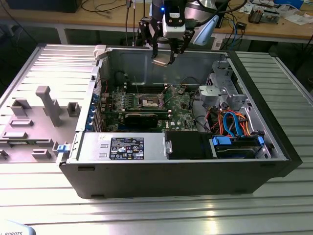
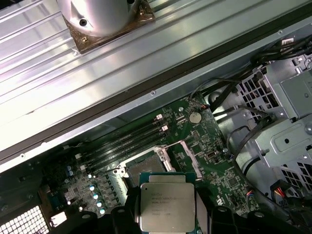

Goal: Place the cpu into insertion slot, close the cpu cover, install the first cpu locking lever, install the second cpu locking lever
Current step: 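Place the cpu into insertion slot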

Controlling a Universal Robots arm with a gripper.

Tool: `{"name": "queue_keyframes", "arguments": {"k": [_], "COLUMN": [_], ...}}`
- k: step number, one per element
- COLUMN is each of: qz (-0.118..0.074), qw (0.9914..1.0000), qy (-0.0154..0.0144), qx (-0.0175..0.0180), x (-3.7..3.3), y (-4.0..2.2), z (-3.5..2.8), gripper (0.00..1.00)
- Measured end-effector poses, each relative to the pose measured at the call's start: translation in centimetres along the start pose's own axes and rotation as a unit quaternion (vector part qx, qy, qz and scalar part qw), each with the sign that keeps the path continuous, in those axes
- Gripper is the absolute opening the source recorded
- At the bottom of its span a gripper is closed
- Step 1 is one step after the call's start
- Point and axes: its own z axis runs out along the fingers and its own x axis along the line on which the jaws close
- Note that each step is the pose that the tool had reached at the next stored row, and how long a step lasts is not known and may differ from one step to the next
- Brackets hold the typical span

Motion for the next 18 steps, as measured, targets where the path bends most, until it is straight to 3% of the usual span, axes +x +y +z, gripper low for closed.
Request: {"name": "queue_keyframes", "arguments": {"k": [3, 5, 10, 13, 18], "qz": [0.004, 0.021, 0.065, 0.074, 0.074], "qw": [0.99999, 0.99977, 0.9979, 0.99722, 0.99721], "qy": [-0.0004, -0.0019, -0.0058, -0.0067, -0.0067], "qx": [-0.0001, -0.0004, -0.0013, -0.0014, -0.0014], "x": [0.0, 0.0, 0.0, 0.0, 0.0], "y": [0.0, 0.0, 0.0, 0.0, 0.0], "z": [0.0, 0.0, 0.02, 0.01, 0.01], "gripper": [0.54, 0.54, 0.54, 0.54, 0.54]}}
